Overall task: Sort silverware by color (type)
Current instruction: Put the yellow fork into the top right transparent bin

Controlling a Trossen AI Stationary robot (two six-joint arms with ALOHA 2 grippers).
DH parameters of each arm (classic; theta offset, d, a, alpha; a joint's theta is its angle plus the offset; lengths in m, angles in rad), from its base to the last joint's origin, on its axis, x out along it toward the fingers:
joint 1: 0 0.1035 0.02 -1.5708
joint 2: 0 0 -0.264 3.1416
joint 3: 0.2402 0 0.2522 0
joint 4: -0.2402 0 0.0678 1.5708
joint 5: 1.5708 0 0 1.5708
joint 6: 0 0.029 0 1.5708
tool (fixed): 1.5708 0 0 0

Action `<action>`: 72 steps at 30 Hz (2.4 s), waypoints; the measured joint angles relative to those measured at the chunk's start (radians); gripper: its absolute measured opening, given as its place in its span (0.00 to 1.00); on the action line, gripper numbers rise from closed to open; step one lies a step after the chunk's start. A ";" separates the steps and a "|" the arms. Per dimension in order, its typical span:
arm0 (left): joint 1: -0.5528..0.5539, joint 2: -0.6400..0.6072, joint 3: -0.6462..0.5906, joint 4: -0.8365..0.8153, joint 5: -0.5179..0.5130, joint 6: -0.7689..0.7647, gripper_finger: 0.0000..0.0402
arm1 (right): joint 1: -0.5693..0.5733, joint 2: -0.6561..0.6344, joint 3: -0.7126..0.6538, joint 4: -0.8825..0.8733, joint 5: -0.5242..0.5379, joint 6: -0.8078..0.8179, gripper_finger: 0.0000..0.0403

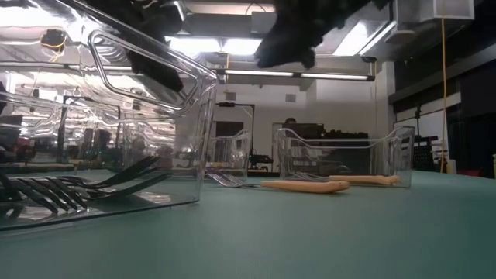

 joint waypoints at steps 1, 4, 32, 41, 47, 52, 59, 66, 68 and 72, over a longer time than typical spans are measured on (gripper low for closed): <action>-0.010 0.000 0.000 0.001 0.000 -0.001 0.20 | 0.000 0.028 0.022 -0.015 0.000 0.000 0.32; -0.046 0.000 0.000 0.002 0.000 -0.002 0.20 | 0.000 0.101 0.072 -0.031 -0.001 0.000 0.32; -0.257 0.001 0.000 0.046 -0.009 -0.010 0.20 | -0.020 0.415 0.092 -0.128 0.059 0.031 0.32; -0.259 0.001 0.000 0.046 -0.010 -0.011 0.20 | -0.042 0.414 0.079 -0.176 0.051 0.084 0.32; -0.259 0.001 0.000 0.045 -0.010 -0.011 0.20 | -0.040 0.414 0.069 -0.171 0.044 0.086 0.32; -0.259 0.001 0.000 0.045 -0.010 -0.011 0.20 | -0.040 0.414 0.069 -0.170 0.043 0.086 0.32; -0.259 0.001 0.000 0.045 -0.009 -0.011 0.20 | -0.039 0.414 0.069 -0.172 0.043 0.087 0.32; -0.259 0.001 -0.001 0.045 -0.009 -0.011 0.20 | -0.038 0.414 0.069 -0.213 -0.008 0.087 0.32; -0.259 0.001 -0.001 0.045 -0.009 -0.011 0.20 | -0.038 0.414 0.069 -0.219 -0.008 0.087 0.32; -0.259 0.001 -0.001 0.045 -0.009 -0.011 0.20 | -0.039 0.435 0.069 -0.220 -0.008 0.087 0.32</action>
